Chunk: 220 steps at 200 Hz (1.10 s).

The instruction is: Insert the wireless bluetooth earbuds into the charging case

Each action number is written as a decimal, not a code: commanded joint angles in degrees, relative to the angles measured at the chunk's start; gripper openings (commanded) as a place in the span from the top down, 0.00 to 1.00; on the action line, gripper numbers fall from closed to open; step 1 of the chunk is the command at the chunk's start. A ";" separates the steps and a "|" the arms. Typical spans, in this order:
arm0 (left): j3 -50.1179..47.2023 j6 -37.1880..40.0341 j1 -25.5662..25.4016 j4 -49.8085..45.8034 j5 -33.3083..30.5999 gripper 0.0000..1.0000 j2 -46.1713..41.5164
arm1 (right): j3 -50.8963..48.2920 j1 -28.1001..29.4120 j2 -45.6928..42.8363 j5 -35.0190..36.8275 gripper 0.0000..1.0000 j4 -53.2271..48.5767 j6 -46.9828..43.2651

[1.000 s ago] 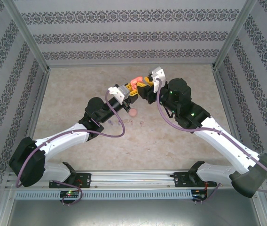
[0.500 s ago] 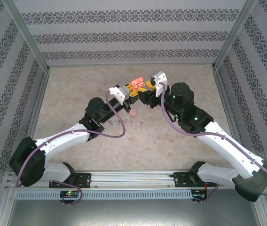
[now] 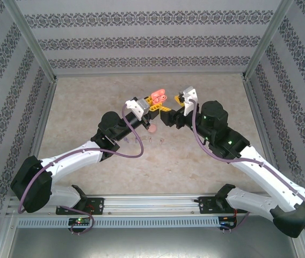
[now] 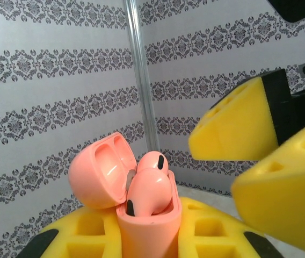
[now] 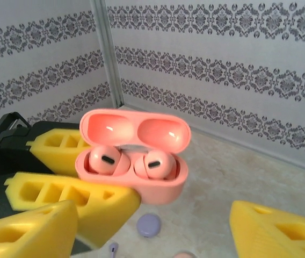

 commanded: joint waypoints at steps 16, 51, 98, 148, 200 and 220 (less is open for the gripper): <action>2.70 0.68 -0.34 5.77 -1.20 1.00 0.61 | -3.34 0.62 -2.46 0.29 0.22 -3.29 1.58; 2.12 1.10 -0.32 6.07 -1.49 1.00 0.68 | -4.77 -0.57 -3.82 1.61 0.22 -3.72 3.48; 0.10 2.07 -0.31 6.27 -1.83 1.00 0.37 | 1.11 -6.18 -4.07 -0.74 0.27 -9.36 8.54; -2.92 2.48 -0.32 5.73 1.01 1.00 0.19 | 15.95 -10.36 3.41 -5.62 0.43 -19.03 13.94; -3.87 3.76 -0.31 3.46 7.99 1.00 1.86 | 31.11 -13.07 16.29 -9.77 0.88 -29.79 18.54; -3.36 4.37 -0.30 1.87 9.20 1.00 2.42 | 35.56 -13.57 20.42 -11.15 1.00 -32.92 19.33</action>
